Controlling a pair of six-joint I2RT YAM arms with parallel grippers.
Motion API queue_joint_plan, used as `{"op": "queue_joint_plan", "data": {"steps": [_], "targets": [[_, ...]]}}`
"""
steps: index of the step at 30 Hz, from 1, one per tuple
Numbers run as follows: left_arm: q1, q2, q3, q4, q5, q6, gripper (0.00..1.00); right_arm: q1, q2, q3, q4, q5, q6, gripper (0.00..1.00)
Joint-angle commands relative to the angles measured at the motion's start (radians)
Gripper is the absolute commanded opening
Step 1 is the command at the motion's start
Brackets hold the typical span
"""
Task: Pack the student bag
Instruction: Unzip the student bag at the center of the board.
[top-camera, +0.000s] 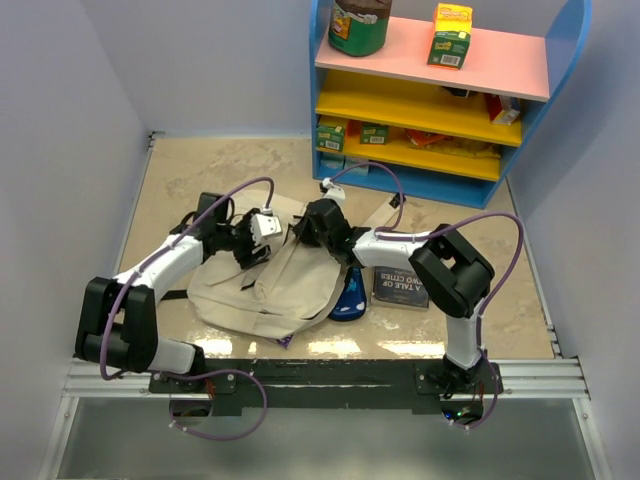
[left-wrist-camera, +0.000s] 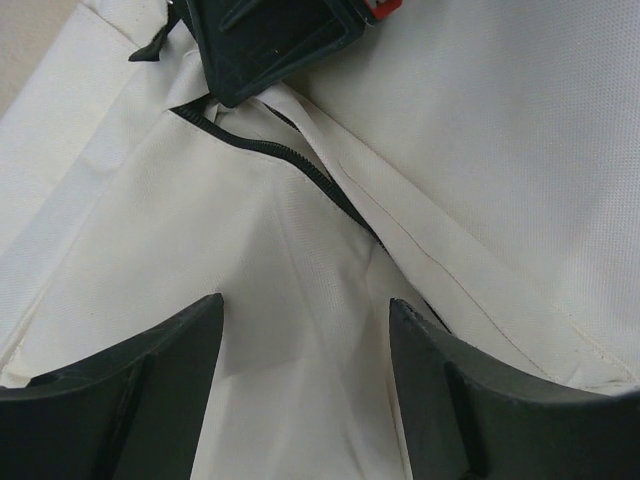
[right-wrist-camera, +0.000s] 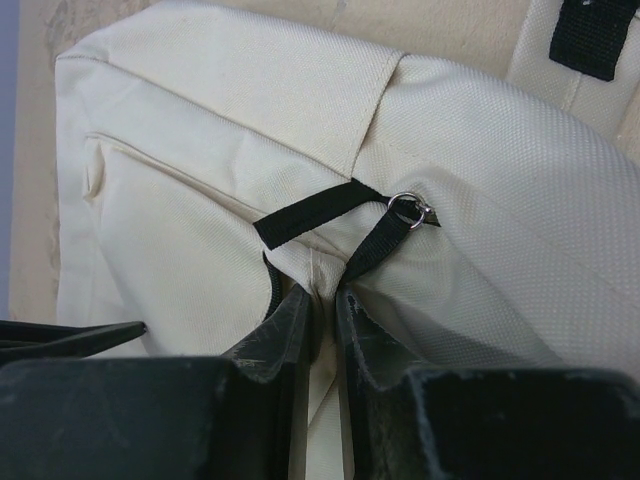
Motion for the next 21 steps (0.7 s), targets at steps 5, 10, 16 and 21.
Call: {"op": "queue_joint_plan", "data": {"steps": [5,10,16,21], "targets": [[-0.015,0.012,-0.046,0.126,-0.027,0.012,0.68,0.006,-0.057,0.004,0.027,0.013,-0.021,0.00],[-0.025,0.038,-0.059,0.169,-0.033,-0.014,0.42,0.008,-0.072,-0.006,0.027,0.013,-0.025,0.00],[-0.001,0.015,-0.035,0.227,-0.099,-0.109,0.00,0.009,-0.088,-0.030,0.030,0.015,-0.042,0.00],[0.040,-0.071,0.005,0.230,-0.073,-0.195,0.00,0.008,-0.100,-0.062,0.044,0.010,-0.053,0.00]]}}
